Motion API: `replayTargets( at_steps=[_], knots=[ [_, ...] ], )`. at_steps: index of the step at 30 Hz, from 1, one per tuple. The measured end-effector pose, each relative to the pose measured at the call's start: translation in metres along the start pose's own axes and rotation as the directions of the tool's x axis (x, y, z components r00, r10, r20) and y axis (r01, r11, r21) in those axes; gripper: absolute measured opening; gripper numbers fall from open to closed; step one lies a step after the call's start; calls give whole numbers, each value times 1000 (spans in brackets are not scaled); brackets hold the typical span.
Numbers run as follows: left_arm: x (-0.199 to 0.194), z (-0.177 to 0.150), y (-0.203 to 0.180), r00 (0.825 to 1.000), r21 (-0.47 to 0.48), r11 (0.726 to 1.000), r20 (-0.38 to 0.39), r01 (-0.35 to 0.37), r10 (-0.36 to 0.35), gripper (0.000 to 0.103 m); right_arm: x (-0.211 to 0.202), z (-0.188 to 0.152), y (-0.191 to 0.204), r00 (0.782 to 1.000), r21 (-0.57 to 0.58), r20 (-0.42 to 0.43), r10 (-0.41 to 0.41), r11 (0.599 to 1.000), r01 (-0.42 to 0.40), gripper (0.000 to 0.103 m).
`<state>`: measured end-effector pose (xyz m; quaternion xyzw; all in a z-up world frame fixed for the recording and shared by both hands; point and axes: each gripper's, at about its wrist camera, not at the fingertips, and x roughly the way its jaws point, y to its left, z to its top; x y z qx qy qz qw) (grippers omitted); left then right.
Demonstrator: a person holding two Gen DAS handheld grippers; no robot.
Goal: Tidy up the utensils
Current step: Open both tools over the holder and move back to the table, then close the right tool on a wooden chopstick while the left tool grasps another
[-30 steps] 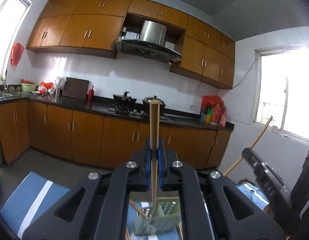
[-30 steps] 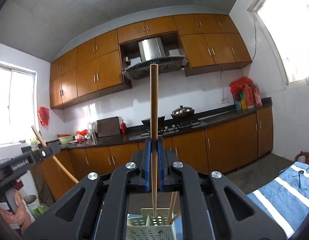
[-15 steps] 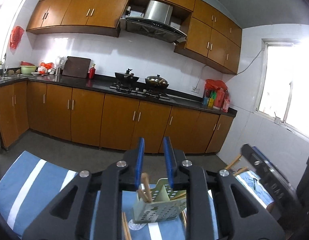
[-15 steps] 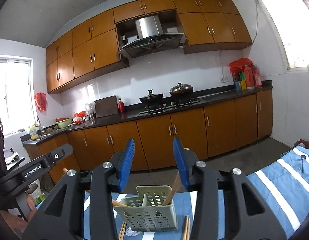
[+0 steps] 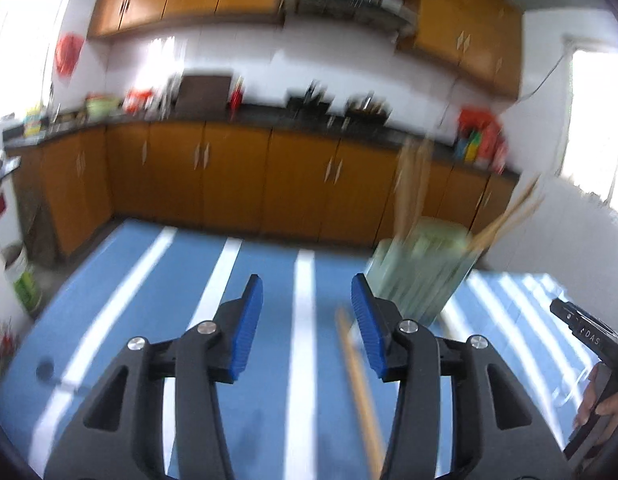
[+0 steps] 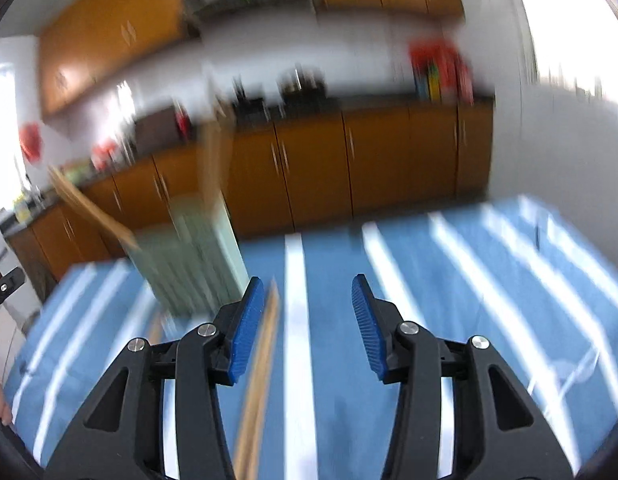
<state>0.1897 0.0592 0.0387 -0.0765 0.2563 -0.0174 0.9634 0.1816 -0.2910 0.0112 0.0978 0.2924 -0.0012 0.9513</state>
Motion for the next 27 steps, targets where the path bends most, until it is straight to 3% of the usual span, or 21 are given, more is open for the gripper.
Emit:
replayTargets(
  at_steps=[4, 8, 14, 19, 23, 27],
  knots=[
    [26, -41, 11, 989, -21, 1000, -148, -19, 15, 46, 36, -39, 1, 982, 30, -187, 36, 999, -30, 27],
    [37, -63, 10, 975, -32, 999, -222, 6, -13, 45, 47, -61, 16, 962, 22, -254, 96, 995, -94, 26],
    [42, -76, -8, 964, -1, 999, -262, 47, -46, 43, 61, -76, 37, 946, -22, -308, 104, 993, -116, 20],
    [48, -83, -21, 953, 11, 997, -296, 77, -70, 35, 61, -82, 45, 956, -107, -290, 51, 991, -85, 8],
    [51, -88, -29, 940, 16, 993, -326, 113, -101, 26, 63, -77, 35, 962, -90, -275, -5, 996, -21, 7],
    [54, -93, -36, 929, 21, 990, -348, 138, -122, 20, 63, -75, 25, 962, -66, -273, -8, 998, -10, 7]
  ],
)
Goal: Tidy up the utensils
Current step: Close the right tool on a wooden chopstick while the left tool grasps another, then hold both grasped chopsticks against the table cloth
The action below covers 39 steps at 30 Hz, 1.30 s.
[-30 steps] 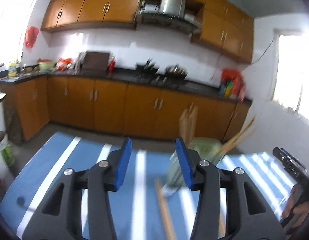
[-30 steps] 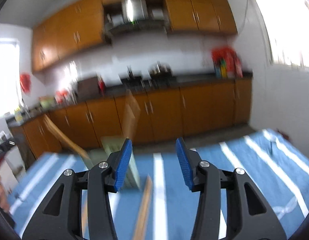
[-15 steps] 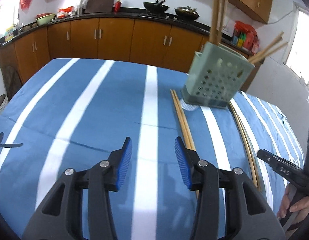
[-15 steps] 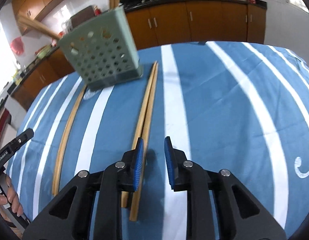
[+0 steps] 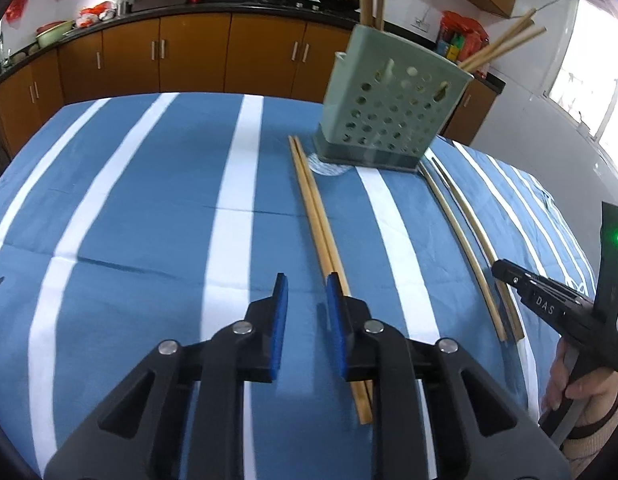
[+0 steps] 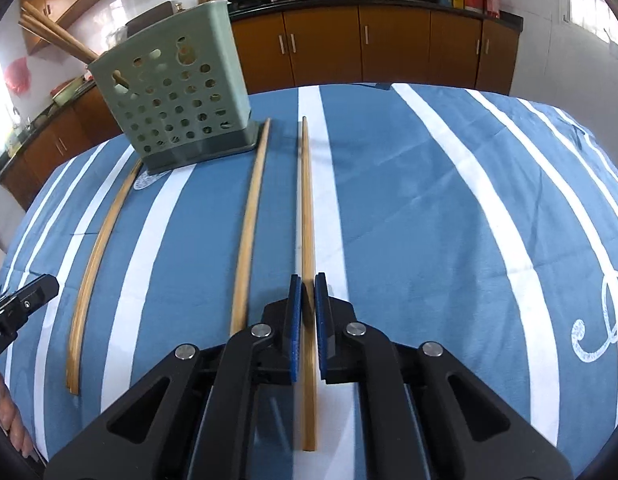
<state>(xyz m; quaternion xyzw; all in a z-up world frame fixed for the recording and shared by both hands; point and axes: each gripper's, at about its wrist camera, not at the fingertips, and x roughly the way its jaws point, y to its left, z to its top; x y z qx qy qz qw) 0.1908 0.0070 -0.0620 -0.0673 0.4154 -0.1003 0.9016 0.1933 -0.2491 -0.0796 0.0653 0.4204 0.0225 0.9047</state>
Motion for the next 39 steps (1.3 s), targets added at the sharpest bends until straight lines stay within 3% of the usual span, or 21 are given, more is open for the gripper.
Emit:
replayTargets(
  at_steps=[13, 21, 25, 29, 34, 39],
  knots=[
    [18, -5, -15, 999, 50, 999, -50, -1, 3, 17, -3, -2, 0, 1000, -13, 8, -3, 1000, 3, 7],
    [26, -2, -22, 997, 68, 996, -53, -52, 55, 15, -4, -3, 3, 1000, -26, 9, -15, 1000, 15, 8],
    [29, 0, -21, 995, 62, 994, -36, -91, 94, 9, -3, -3, 7, 1000, -32, 4, 2, 999, -2, 8],
    [28, 4, -5, 992, 28, 992, -24, -122, 123, 8, -3, -1, 3, 1000, -26, 5, 15, 1000, -14, 8],
    [24, 12, 29, 983, -20, 983, -22, -184, 184, 8, 0, 5, -13, 999, 11, 15, -33, 999, 33, 7],
    [22, 16, 51, 983, -52, 982, -17, -183, 182, 9, 1, 9, -29, 999, 51, 20, -48, 998, 47, 8]
  ],
)
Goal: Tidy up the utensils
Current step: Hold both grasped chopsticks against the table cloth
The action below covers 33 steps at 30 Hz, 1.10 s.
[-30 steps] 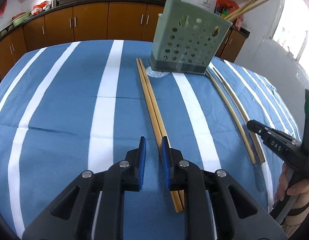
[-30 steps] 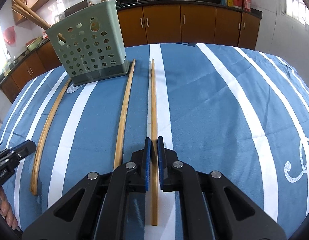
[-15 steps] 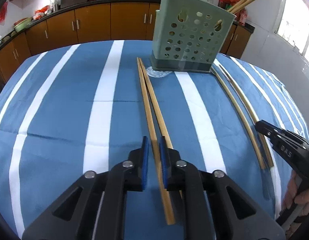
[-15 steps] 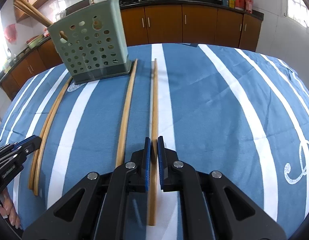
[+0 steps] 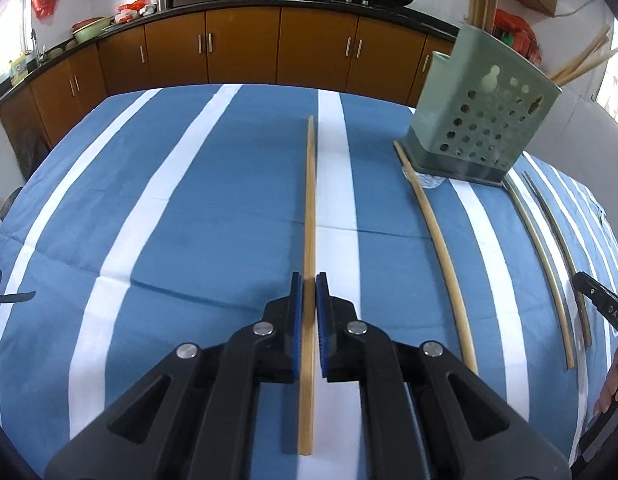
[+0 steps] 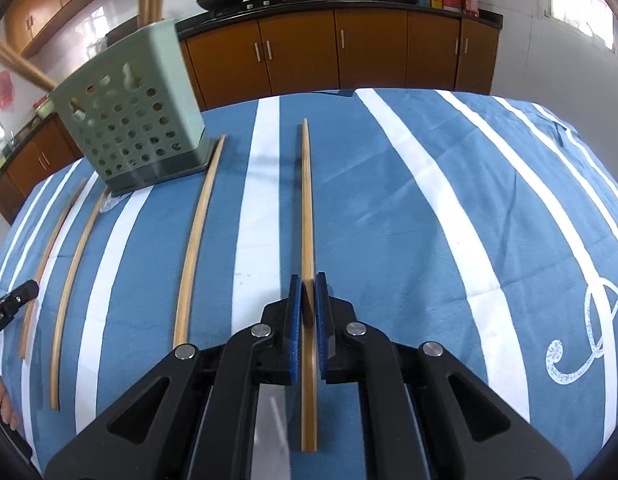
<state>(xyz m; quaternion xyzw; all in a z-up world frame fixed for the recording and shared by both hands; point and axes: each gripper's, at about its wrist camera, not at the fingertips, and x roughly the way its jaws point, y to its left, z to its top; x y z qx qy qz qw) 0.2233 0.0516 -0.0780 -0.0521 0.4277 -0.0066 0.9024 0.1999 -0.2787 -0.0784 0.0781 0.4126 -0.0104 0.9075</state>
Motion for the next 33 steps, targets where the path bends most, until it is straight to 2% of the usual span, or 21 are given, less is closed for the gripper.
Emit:
replayTargets(
  at_steps=[13, 33],
  knots=[
    [2, 1, 6, 999, -43, 998, 2, 51, -51, 9, 0, 1, 0, 1000, -7, -3, -6, 1000, 6, 8],
    [1, 0, 10, 997, -61, 995, 5, 73, -73, 9, 0, 1, -2, 1000, 0, -3, 3, 1000, -3, 8]
  ],
)
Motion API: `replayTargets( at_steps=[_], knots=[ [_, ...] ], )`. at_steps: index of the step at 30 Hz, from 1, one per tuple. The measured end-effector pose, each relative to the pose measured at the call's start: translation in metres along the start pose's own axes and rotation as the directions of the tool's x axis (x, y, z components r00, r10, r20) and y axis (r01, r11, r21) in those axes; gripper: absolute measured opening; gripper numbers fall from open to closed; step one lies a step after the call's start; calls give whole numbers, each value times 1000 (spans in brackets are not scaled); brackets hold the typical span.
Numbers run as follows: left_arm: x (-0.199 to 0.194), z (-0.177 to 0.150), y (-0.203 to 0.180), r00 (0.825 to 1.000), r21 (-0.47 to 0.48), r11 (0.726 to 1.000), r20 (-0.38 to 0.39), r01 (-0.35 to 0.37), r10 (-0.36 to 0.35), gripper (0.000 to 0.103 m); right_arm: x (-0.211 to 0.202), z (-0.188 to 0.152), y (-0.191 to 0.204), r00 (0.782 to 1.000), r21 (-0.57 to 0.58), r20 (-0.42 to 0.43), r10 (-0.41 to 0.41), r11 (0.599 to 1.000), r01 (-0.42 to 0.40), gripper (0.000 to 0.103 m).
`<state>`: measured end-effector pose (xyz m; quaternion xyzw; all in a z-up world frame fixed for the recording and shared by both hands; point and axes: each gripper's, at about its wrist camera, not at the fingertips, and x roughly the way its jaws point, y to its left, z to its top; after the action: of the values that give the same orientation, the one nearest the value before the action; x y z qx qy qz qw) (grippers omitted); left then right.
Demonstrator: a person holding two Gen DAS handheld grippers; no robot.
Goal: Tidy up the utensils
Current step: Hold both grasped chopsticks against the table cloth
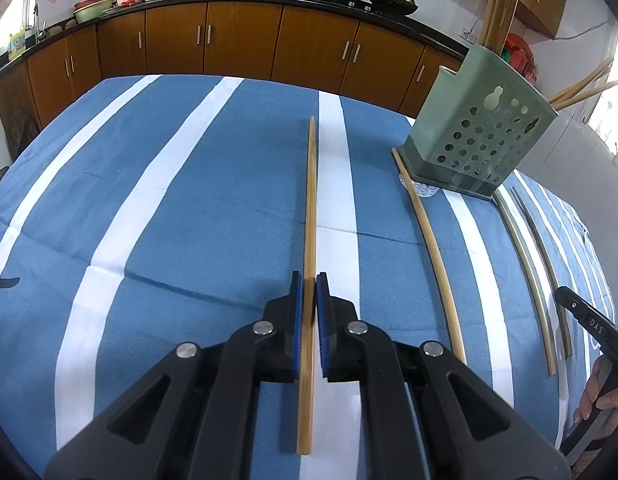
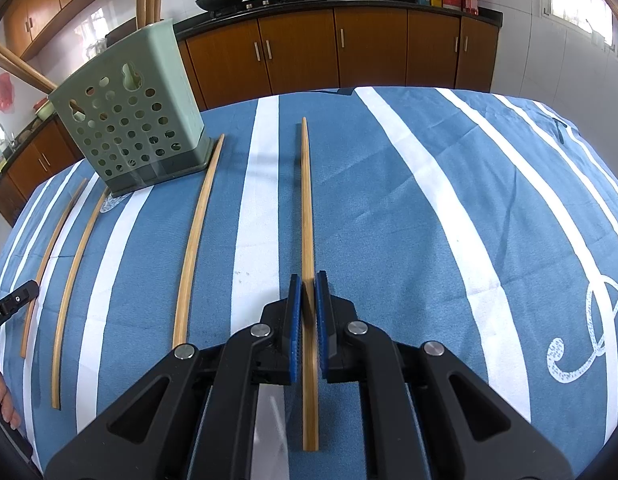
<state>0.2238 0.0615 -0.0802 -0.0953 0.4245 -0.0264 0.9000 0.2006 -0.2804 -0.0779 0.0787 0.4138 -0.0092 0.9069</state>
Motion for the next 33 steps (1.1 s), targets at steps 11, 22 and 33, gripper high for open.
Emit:
replayTargets(
  at_steps=[11, 22, 33],
  knots=[
    [0, 0, 0, 1000, -1, 1000, 0, 0, 0, 9, 0, 0, 0, 1000, 4, 0, 3, 1000, -3, 8],
    [-2, -4, -10, 999, 64, 997, -4, -43, 43, 9, -3, -4, 3, 1000, -14, 0, -13, 1000, 13, 8],
    [-7, -11, -13, 999, 89, 995, -6, -49, 50, 9, -6, -8, -1, 1000, 2, -1, 15, 1000, -15, 8]
  ],
)
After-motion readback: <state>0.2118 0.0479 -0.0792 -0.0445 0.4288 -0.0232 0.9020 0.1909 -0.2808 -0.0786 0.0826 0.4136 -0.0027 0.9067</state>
